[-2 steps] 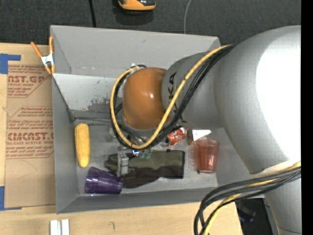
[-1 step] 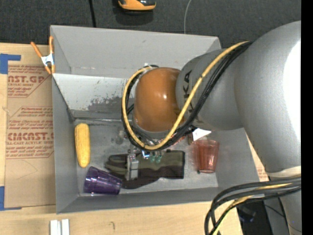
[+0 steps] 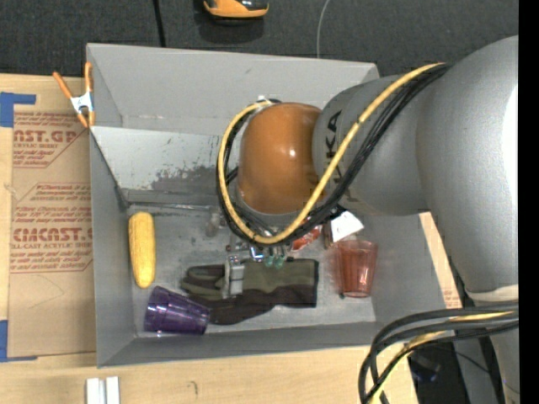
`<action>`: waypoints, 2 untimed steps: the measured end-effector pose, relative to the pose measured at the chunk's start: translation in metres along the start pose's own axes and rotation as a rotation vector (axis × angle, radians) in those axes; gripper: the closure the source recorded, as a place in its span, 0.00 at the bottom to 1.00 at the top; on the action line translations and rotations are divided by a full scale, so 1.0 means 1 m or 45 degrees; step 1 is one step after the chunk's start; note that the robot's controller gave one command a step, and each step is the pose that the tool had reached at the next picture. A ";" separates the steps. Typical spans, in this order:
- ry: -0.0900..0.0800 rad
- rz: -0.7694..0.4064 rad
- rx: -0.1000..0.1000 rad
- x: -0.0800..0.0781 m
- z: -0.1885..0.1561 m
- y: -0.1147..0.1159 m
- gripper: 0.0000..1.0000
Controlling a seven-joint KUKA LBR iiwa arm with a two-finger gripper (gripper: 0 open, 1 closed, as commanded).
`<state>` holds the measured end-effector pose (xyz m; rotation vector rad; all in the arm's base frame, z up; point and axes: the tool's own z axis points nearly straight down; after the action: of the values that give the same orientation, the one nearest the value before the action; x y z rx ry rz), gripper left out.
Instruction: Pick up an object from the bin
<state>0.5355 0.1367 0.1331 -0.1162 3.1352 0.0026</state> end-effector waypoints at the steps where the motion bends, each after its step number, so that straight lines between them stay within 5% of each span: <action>1: 0.004 0.160 0.000 0.028 0.063 -0.014 0.00; 2: 0.011 0.134 0.001 0.039 0.072 -0.016 1.00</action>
Offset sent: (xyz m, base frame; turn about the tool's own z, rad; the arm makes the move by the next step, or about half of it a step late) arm -0.0203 -0.0189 -0.0631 0.0739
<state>0.4982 0.1182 0.0605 0.0489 3.1457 0.0015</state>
